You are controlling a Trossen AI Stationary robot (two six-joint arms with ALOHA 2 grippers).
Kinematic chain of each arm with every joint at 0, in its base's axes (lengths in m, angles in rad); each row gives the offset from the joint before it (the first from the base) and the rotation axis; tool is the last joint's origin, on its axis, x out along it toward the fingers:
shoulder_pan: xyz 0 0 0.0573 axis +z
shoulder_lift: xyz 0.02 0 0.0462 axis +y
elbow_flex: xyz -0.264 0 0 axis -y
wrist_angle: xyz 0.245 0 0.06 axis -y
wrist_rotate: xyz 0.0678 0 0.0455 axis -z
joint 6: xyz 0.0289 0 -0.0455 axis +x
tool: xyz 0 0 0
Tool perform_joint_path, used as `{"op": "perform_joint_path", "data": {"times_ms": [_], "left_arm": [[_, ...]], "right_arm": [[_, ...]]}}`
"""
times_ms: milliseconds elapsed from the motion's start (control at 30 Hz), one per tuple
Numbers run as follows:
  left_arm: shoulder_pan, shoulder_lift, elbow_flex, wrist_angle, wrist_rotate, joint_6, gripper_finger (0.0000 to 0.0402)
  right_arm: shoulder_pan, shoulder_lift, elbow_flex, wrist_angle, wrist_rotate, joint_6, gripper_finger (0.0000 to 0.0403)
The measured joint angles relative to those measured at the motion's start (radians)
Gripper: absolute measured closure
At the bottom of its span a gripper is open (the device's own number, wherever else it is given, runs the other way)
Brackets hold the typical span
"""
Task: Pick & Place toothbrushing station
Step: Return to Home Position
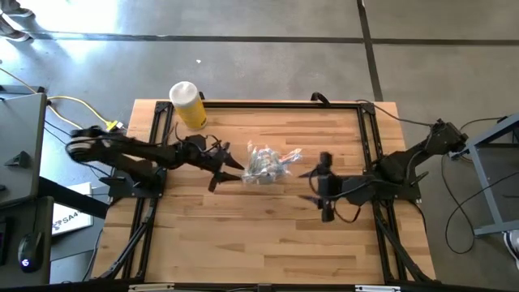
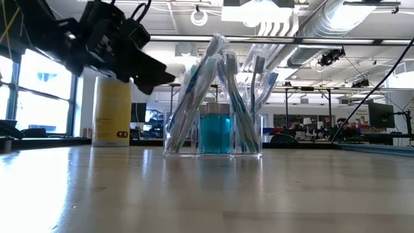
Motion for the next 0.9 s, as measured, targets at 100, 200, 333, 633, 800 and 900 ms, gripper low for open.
{"op": "perform_joint_path", "data": {"times_ms": [100, 200, 333, 633, 800, 900], "left_arm": [[0.000, -0.137, 0.000, -0.186, -0.061, 0.009, 0.0213], [0.000, -0.287, 0.000, -0.367, -0.123, 0.023, 0.0213], [-0.001, -0.472, 0.000, -0.557, -0.212, 0.024, 0.0224], [-0.001, -0.720, -0.002, -0.791, -0.240, 0.008, 0.0341], [-0.001, -0.784, -0.094, -0.668, -0.252, -0.057, 0.0393], [-0.002, -0.817, -0.150, -0.617, -0.286, -0.079, 0.0398]], "right_arm": [[0.000, -0.048, 0.000, -0.097, 0.056, 0.068, 0.0166], [0.000, -0.106, 0.000, -0.189, 0.056, 0.157, 0.0166], [0.003, -0.188, 0.000, -0.340, 0.048, 0.333, 0.0166], [0.084, -0.283, -0.094, -0.623, 0.041, 0.676, 0.0166], [0.135, -0.345, -0.340, -0.379, 0.098, 0.628, 0.0166], [0.137, -0.351, -0.500, -0.173, 0.101, 0.526, 0.0166]]}}
